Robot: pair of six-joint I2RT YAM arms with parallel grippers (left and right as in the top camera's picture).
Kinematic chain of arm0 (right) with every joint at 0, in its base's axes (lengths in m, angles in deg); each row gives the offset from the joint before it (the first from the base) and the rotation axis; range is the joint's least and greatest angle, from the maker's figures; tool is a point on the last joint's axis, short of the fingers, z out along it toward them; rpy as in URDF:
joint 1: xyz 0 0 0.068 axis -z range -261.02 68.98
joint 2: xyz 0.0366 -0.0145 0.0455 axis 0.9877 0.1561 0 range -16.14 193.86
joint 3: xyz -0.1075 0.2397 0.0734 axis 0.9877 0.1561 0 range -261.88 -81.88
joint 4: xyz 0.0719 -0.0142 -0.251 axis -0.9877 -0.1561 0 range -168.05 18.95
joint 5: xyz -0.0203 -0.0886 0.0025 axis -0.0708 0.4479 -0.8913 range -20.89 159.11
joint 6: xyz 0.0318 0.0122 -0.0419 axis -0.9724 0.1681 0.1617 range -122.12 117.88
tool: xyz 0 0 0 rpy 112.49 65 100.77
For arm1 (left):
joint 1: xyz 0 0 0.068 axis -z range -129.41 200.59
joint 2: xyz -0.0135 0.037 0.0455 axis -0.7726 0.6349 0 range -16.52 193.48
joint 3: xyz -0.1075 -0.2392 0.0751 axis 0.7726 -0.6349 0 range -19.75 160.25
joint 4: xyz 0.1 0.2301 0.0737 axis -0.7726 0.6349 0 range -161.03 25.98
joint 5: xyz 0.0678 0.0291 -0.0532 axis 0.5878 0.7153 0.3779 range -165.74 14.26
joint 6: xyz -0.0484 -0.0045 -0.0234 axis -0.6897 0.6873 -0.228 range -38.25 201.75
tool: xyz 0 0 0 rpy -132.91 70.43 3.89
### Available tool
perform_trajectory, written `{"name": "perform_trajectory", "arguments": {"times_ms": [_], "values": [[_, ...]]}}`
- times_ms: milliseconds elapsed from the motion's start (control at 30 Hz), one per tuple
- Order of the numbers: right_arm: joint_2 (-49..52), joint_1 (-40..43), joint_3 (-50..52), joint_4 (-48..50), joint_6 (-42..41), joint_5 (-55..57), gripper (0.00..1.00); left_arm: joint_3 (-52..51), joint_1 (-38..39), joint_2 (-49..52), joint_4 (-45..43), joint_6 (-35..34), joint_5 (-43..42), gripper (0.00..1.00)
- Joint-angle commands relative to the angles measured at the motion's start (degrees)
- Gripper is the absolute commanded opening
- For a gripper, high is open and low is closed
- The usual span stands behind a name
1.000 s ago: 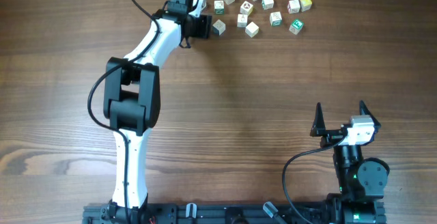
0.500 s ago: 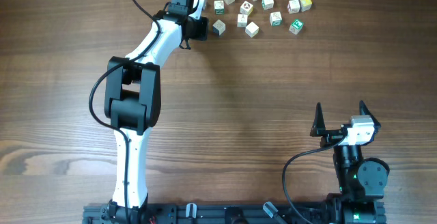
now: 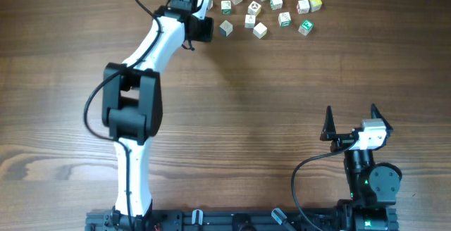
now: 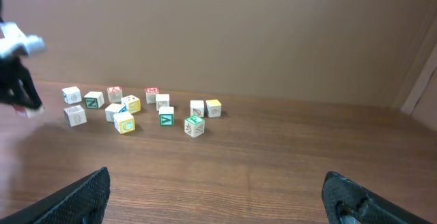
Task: Form a horizontal line
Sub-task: 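Close the left gripper on the baseball-picture block and lift it, then carry the held block toward the table center with the left gripper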
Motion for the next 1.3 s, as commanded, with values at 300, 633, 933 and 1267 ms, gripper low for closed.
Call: {"name": "perform_trajectory", "arguments": {"times_ms": [300, 633, 933, 1267], "values": [[-0.5, -0.3, 0.1, 0.1, -0.3, -0.5, 1.00, 0.3, 7.3, -20.2, 18.3, -0.4, 0.3, 0.27], [-0.5, -0.3, 0.1, 0.1, -0.3, -0.5, 1.00, 0.2, 15.3, -19.7, 27.5, -10.9, 0.3, 0.25], [-0.5, -0.3, 0.1, 0.1, -0.3, -0.5, 1.00, -1.6, 19.2, -19.5, 27.4, -24.2, 5.9, 0.24], [-0.5, -0.3, 0.1, 0.1, -0.3, -0.5, 1.00, -13.9, 19.8, -19.5, 22.6, -40.3, 16.2, 0.24]]}}
